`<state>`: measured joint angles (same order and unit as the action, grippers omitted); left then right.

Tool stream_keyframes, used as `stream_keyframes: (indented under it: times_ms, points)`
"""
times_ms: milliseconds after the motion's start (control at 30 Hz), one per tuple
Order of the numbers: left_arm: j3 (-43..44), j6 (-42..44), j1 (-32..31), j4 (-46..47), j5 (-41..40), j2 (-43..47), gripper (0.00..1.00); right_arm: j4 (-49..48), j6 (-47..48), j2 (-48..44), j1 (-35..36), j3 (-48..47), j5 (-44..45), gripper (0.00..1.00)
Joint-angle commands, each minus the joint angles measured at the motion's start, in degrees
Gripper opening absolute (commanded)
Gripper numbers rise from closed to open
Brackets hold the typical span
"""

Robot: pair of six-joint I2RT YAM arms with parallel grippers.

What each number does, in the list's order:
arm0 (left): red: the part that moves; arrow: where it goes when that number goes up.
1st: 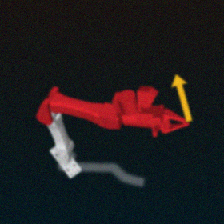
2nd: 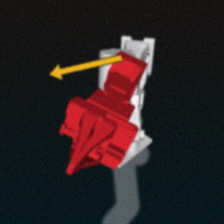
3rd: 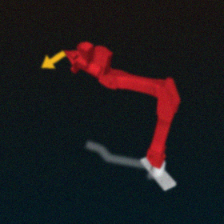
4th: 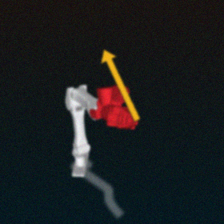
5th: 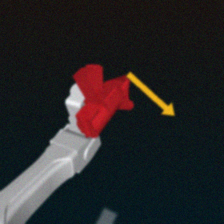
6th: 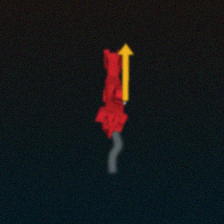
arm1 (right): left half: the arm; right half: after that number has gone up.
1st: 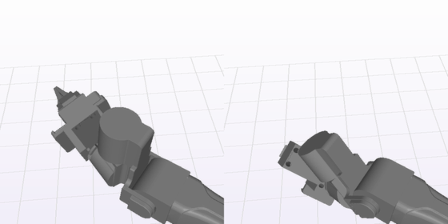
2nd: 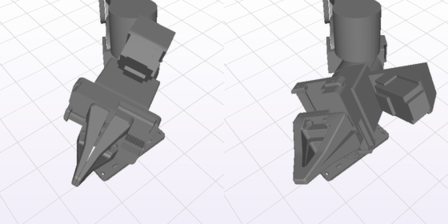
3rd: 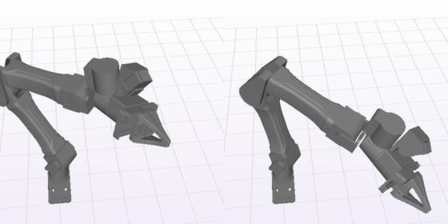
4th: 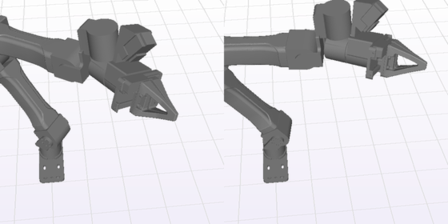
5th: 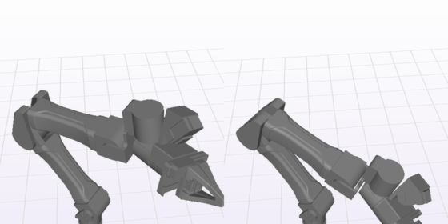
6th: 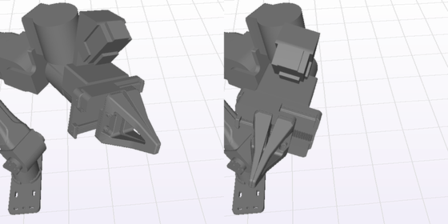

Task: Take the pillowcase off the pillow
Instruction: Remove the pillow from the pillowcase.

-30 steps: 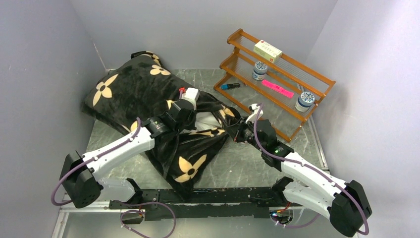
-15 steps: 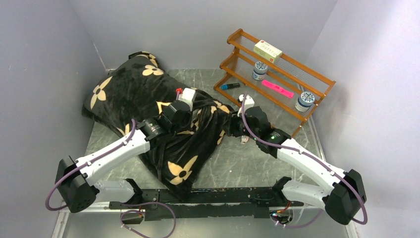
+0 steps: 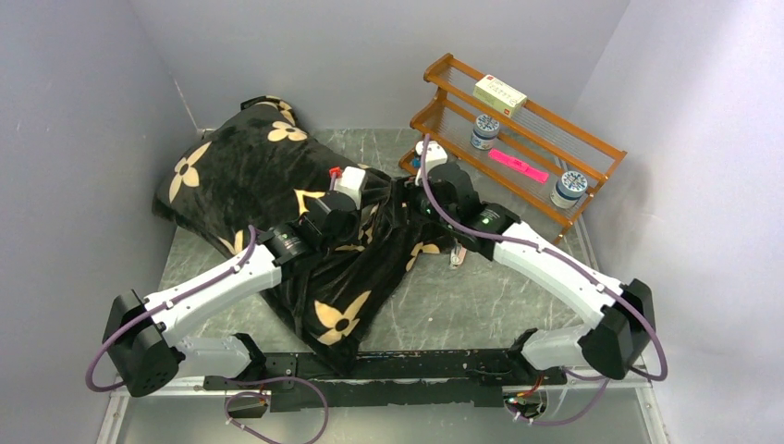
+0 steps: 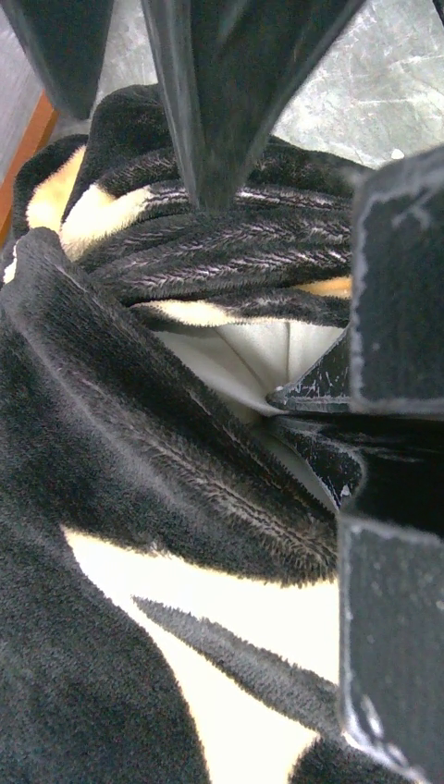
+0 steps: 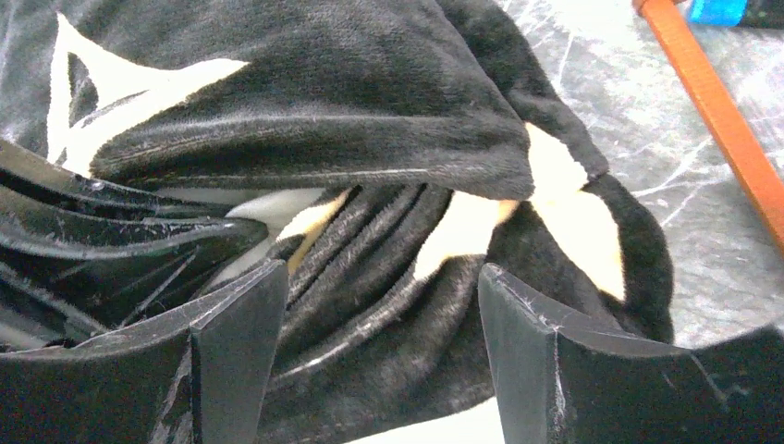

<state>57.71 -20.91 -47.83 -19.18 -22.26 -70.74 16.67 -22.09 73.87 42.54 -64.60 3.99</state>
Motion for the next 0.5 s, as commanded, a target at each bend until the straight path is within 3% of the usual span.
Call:
stream_keyframes:
  times_ms: [0, 467]
  points:
    - [-1.4, -0.9, 0.0, -4.8, -0.7, 0.2, 0.05, 0.7, -0.5, 3.8, 1.4, -4.4, 1.0, 0.78]
    - [-1.2, -1.0, 0.0, -5.2, -1.3, 0.8, 0.05, 1.8, -0.2, 12.9, 1.9, -7.3, 2.6, 0.84]
